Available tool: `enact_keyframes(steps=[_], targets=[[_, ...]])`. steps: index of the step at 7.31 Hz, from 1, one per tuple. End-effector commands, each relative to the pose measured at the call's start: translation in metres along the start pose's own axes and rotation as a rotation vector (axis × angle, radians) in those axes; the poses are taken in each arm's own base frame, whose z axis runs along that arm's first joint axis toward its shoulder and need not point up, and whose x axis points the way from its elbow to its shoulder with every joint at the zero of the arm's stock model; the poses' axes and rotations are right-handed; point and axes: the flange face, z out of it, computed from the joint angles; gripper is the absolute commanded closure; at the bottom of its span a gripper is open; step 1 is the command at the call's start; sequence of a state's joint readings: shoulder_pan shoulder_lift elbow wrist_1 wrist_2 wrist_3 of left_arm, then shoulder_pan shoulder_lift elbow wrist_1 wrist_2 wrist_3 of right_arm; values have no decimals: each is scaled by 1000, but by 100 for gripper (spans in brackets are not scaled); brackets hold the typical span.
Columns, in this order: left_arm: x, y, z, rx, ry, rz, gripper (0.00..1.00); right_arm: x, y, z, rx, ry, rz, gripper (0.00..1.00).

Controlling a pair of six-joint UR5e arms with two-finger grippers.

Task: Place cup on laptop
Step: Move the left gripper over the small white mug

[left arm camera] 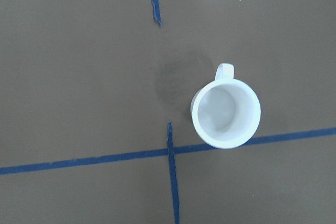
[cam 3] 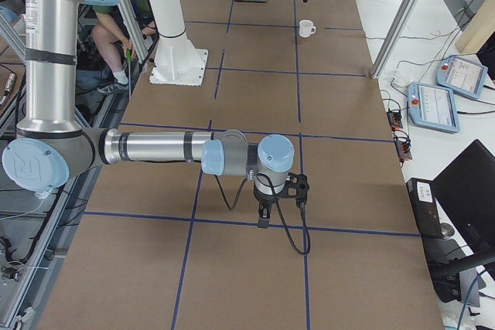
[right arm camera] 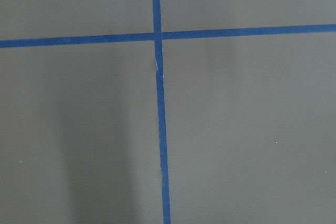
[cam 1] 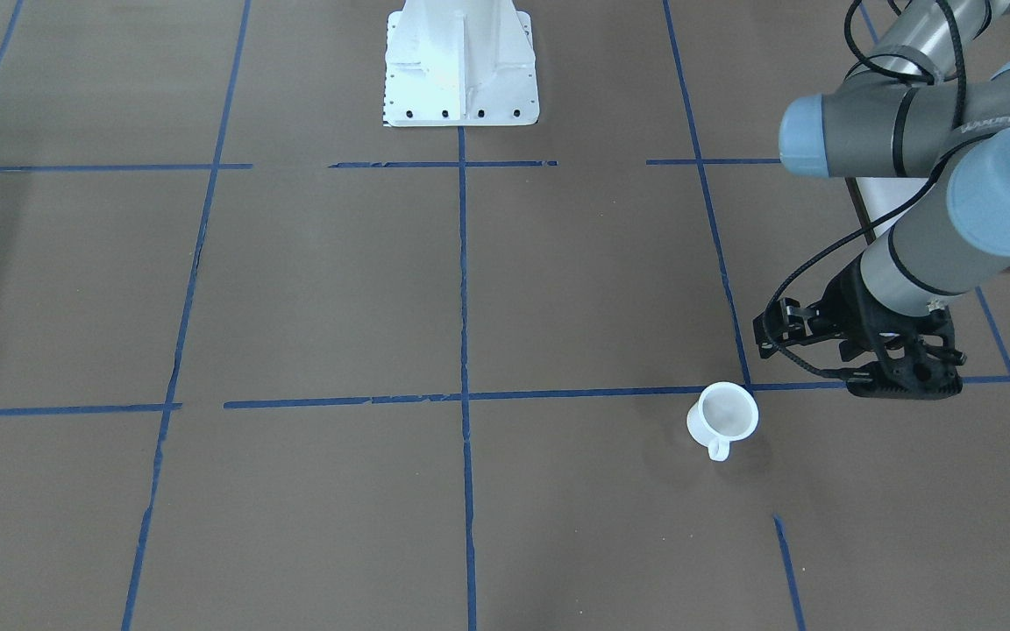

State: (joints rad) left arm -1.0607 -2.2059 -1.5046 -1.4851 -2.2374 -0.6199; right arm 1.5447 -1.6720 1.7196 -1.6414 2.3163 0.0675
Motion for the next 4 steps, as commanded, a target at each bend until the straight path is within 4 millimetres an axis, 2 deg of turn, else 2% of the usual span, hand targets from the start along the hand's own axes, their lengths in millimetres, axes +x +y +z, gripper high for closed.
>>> enact_keyframes(steps=[1,2,4], targets=[[24,-54,21,9,1,-3,0,0,0,0,0,0,0,0],[16,-68,40,20,9,4,0,0,0,0,0,0,0,0],[27,-77,87,17,33,-13,0,0,0,0,0,0,0,0]])
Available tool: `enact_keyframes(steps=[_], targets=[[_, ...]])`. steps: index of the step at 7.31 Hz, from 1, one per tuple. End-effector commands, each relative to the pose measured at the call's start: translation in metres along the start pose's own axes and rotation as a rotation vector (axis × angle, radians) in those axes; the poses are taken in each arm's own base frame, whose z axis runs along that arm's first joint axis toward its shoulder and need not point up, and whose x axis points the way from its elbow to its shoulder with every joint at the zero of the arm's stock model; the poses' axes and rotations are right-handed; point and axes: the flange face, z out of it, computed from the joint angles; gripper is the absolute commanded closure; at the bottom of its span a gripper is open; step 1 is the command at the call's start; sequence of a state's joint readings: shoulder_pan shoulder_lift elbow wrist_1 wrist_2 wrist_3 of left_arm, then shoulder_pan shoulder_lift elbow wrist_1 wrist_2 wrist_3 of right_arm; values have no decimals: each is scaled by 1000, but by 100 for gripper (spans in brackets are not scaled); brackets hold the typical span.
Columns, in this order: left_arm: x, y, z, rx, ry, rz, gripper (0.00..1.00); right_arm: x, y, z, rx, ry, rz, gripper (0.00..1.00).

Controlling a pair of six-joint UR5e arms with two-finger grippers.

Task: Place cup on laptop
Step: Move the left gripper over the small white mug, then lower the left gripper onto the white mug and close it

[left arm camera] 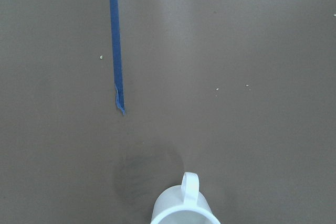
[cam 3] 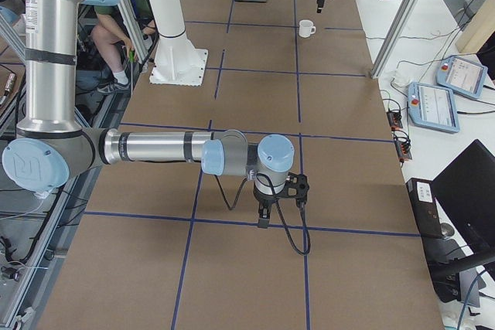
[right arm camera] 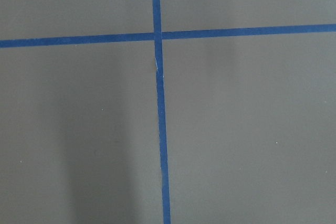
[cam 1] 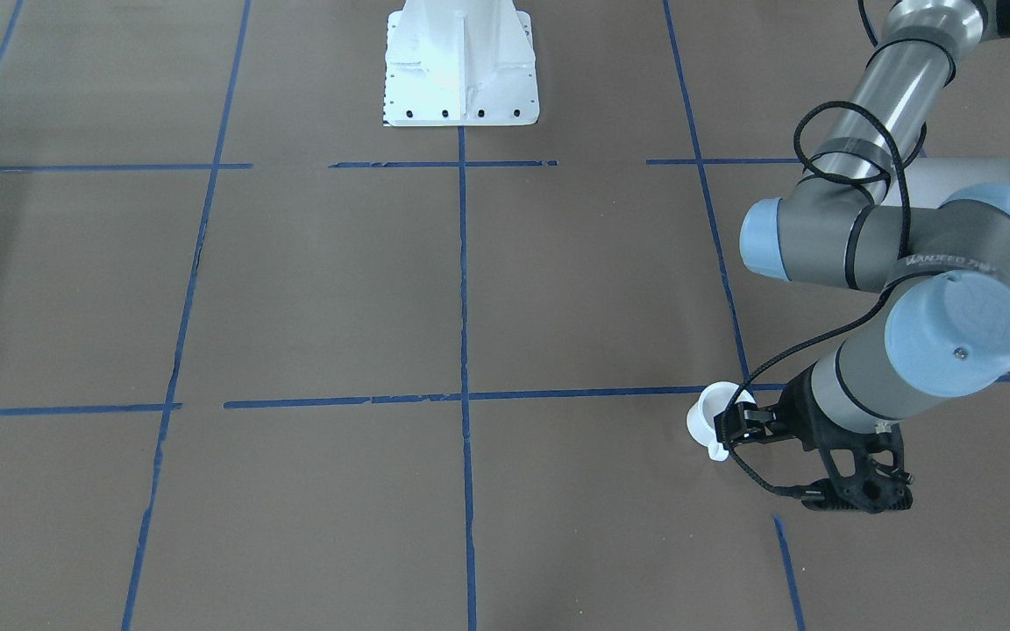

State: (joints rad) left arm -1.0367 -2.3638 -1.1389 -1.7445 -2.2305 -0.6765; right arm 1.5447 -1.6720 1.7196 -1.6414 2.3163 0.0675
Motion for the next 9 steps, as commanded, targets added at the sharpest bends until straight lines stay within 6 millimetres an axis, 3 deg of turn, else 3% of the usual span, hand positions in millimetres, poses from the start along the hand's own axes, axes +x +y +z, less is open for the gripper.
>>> enact_keyframes(steps=[1,4,9], targets=[[4,-6,36,-4,16,1,0,0,0,0,0,0,0,0],[6,4,73,-28,18,26,0,0,0,0,0,0,0,0],[4,10,96,-35,25,40,2,0,0,0,0,0,0,0]])
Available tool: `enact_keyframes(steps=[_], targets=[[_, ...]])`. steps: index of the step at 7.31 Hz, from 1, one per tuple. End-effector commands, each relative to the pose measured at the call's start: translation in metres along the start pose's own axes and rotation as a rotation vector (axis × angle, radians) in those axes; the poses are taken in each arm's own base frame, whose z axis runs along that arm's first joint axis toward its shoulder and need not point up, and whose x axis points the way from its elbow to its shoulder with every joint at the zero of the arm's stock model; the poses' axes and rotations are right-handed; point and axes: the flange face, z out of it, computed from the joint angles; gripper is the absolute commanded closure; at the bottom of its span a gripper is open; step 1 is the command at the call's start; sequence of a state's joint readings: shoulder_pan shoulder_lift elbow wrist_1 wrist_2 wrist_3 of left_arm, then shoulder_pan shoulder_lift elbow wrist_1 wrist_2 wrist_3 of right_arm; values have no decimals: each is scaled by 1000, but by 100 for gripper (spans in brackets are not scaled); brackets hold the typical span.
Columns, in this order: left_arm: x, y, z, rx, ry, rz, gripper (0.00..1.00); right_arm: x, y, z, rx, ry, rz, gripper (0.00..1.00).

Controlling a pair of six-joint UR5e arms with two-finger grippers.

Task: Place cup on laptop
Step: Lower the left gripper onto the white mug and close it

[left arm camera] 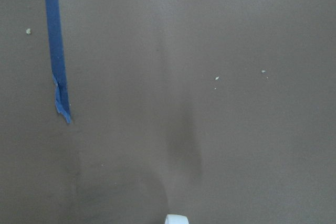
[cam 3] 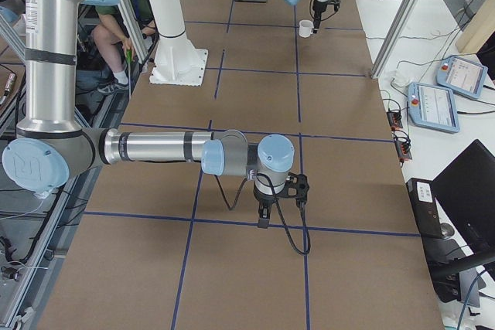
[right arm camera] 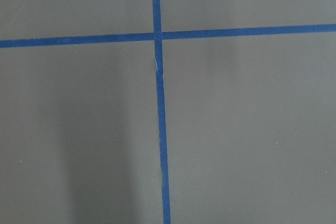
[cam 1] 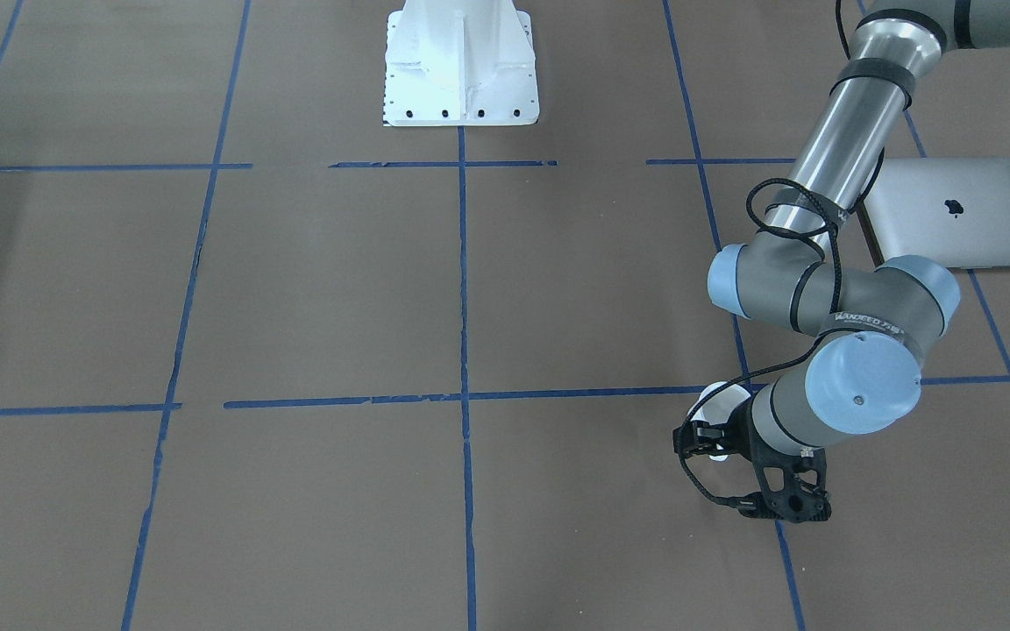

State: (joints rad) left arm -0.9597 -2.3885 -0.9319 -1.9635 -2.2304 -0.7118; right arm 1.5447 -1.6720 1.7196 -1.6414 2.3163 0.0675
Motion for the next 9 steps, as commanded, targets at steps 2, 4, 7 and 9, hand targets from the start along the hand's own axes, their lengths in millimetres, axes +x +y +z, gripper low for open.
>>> enact_keyframes(steps=[2,4,7,9], targets=[[-3,0,6,0,1,2,31,0,0,0,0,0,0,0],[-3,0,6,0,1,-2,68,0,0,0,0,0,0,0],[-4,-8,-18,24,11,-42,100,0,0,0,0,0,0,0],[-16,-16,-79,37,-13,-93,100,0,0,0,0,0,0,0]])
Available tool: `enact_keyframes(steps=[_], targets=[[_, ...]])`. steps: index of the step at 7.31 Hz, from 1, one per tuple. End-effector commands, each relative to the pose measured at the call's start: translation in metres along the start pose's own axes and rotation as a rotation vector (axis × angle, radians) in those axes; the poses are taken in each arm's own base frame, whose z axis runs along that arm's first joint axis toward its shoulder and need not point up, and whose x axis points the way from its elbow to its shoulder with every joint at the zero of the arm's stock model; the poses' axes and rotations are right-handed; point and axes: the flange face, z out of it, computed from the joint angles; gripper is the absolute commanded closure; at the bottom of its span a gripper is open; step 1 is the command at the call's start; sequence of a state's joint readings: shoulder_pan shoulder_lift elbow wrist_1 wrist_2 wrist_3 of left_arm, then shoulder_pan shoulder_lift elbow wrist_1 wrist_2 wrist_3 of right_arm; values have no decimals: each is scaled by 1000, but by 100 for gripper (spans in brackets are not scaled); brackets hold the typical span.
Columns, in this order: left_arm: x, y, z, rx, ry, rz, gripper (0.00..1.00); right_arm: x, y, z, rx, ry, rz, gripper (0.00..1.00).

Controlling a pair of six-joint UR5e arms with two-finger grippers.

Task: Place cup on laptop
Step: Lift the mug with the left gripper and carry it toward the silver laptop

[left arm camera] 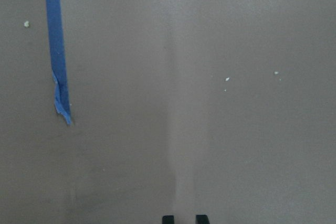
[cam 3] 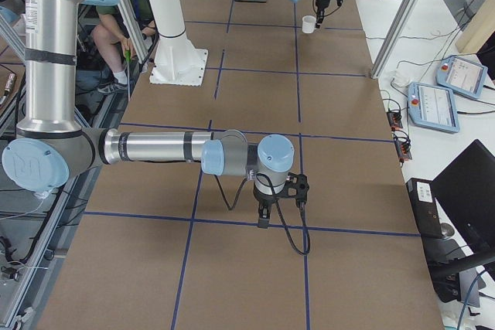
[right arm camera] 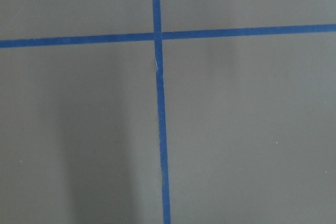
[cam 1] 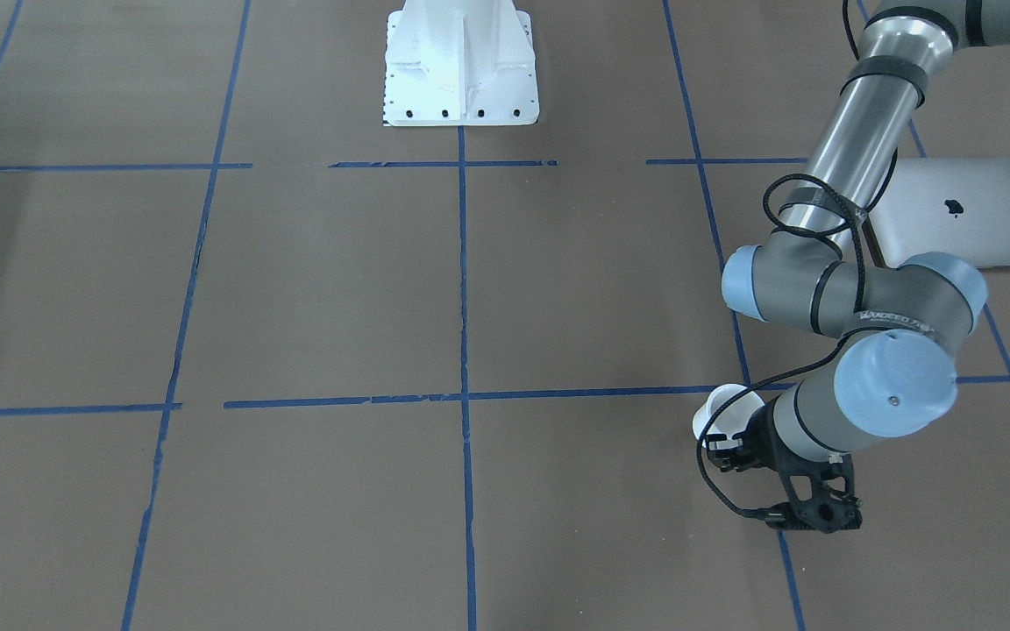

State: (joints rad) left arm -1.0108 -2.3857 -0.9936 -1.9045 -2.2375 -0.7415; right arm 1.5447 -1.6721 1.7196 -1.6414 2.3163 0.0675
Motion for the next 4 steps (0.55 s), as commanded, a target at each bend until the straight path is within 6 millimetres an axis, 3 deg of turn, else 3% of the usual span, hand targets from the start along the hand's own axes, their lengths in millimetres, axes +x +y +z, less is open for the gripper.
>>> enact_keyframes(steps=[1,3,4], targets=[[-18,16,-54,6,-24,-46,100,0,0,0,0,0,0,0],[-72,69,-96,37,-27,-82,100,0,0,0,0,0,0,0],[-93,93,-106,39,-32,-97,100,0,0,0,0,0,0,0]])
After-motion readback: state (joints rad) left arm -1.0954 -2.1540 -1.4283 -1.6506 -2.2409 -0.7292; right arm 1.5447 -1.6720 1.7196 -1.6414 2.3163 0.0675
